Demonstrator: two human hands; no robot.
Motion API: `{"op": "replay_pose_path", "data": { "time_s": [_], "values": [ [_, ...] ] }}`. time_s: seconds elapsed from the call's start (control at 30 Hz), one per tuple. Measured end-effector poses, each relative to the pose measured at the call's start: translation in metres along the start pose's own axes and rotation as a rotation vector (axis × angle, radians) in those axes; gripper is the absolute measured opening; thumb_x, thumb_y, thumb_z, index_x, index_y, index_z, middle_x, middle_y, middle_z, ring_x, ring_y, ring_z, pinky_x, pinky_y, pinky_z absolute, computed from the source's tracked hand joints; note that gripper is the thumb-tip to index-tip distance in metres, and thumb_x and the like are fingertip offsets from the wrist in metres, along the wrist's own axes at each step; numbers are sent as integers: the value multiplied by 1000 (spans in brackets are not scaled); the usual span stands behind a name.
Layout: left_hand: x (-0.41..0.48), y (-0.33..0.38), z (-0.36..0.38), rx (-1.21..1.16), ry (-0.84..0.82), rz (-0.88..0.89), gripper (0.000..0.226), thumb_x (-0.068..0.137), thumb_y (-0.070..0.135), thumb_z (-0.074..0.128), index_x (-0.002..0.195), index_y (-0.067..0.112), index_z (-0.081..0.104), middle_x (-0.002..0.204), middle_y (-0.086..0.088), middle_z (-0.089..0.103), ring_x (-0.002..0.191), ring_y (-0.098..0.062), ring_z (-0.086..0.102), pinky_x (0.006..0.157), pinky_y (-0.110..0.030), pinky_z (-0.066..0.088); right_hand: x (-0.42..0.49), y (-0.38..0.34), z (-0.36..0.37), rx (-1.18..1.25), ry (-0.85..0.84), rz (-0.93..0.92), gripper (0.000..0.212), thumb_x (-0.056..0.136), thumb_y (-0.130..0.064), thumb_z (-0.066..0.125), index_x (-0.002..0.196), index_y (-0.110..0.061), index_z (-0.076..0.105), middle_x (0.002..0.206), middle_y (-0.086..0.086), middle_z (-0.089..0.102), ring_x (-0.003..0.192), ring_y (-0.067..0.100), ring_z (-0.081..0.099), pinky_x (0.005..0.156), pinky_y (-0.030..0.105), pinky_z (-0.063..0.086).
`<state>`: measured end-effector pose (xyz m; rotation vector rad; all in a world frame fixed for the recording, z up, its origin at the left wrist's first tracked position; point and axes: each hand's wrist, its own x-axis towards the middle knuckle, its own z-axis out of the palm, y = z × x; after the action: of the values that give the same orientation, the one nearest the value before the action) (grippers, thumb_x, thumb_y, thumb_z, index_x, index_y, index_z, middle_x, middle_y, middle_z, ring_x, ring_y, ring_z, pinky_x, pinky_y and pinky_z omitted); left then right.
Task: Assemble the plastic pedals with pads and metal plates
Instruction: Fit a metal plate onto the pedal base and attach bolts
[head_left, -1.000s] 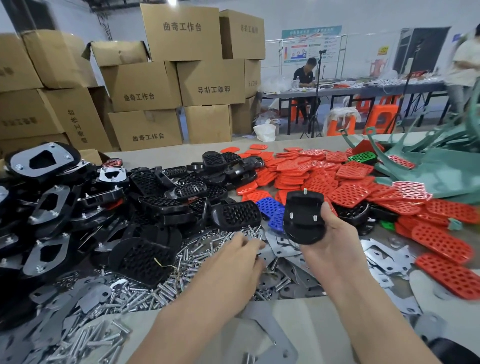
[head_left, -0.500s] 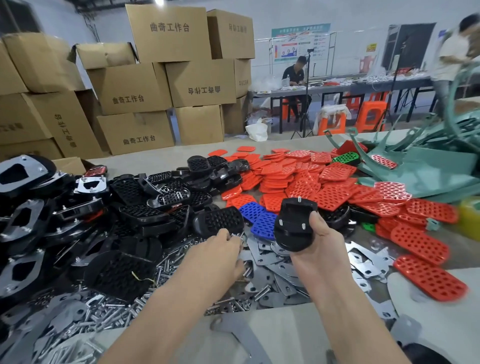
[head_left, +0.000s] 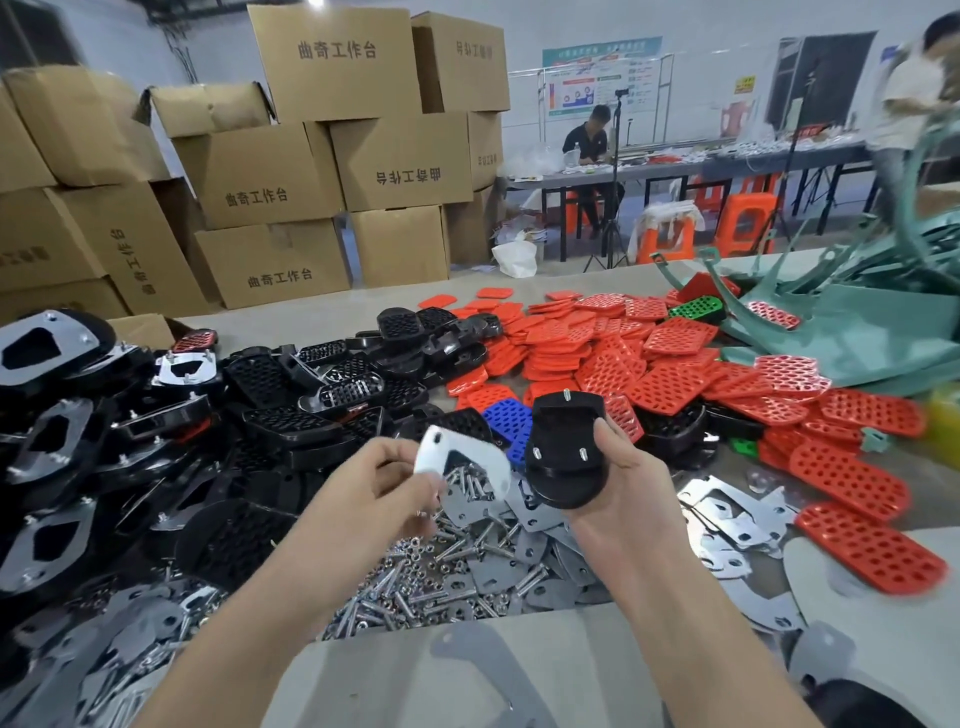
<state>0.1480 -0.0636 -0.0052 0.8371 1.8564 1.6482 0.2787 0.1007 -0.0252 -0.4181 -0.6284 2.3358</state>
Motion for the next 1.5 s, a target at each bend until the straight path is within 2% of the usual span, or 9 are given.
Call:
{"op": "replay_pose_path", "data": {
  "time_s": [0.13, 0.27, 0.37, 0.5, 0.77, 0.9, 1.0, 1.3, 1.5],
  "values": [
    [-7, -5, 19, -765, 27, -122, 48, 79, -7, 64, 124, 9, 56, 72, -12, 64, 64, -19, 67, 63, -29, 60, -5, 8, 10, -58, 2, 97, 45, 107, -24, 41, 144, -1, 54, 120, 23, 68, 93, 33, 67, 70, 38, 60],
    [-9, -14, 25, -912, 0, -187, 49, 76, -9, 60, 125, -3, 58, 82, -16, 70, 80, -24, 74, 70, -32, 62, -6, 15, 13, -94, -28, 144, 48, 105, -27, 43, 141, 3, 56, 105, 17, 70, 80, 27, 67, 68, 35, 57],
    [-7, -18, 22, -809, 79, -193, 22, 85, 2, 61, 106, -2, 65, 82, -11, 72, 91, -23, 75, 74, -32, 61, -5, 22, 15, -82, -33, 128, 44, 104, -21, 44, 141, -1, 56, 112, 17, 69, 86, 27, 67, 76, 39, 53],
    [-7, -22, 22, -720, 151, -214, 17, 89, 0, 62, 104, 6, 67, 77, -3, 65, 61, -6, 58, 54, -16, 49, -6, 31, 17, -123, -29, 142, 42, 105, -20, 45, 141, -2, 56, 107, 15, 72, 81, 25, 70, 66, 36, 58],
    [-10, -19, 23, -774, 179, -174, 3, 95, 1, 60, 97, 1, 63, 83, -13, 73, 77, -21, 75, 63, -25, 60, -10, 35, 19, -208, -9, 120, 38, 106, -18, 45, 139, -8, 59, 133, 27, 64, 101, 34, 62, 78, 43, 50],
    [-12, -26, 28, -479, 139, -81, 23, 83, 27, 68, 95, 10, 79, 95, -3, 77, 78, -8, 67, 73, -25, 54, -9, 36, 18, -228, 14, 114, 36, 106, -16, 45, 137, -8, 61, 126, 23, 70, 101, 37, 66, 80, 44, 51],
    [-14, -27, 31, -369, 104, -8, 25, 74, 37, 69, 94, 27, 82, 75, 6, 65, 72, -8, 53, 74, -25, 44, -8, 39, 18, -272, 24, 87, 33, 105, -11, 46, 131, -7, 66, 123, 25, 71, 102, 37, 67, 80, 43, 54],
    [-16, -28, 34, -52, 168, 137, 24, 93, 8, 68, 87, 28, 79, 76, 8, 73, 61, 0, 61, 58, -11, 48, -4, 49, 14, -393, -33, 10, 40, 103, -8, 52, 88, -25, 84, 96, 8, 80, 75, 18, 76, 62, 32, 63],
    [-18, -29, 33, 84, 148, 118, 40, 97, 13, 63, 86, 49, 74, 77, 6, 71, 57, -3, 57, 58, -16, 49, -3, 51, 13, -454, -62, -16, 39, 103, -10, 52, 95, -31, 83, 101, 5, 80, 82, 17, 77, 60, 27, 59]
  ]
}}
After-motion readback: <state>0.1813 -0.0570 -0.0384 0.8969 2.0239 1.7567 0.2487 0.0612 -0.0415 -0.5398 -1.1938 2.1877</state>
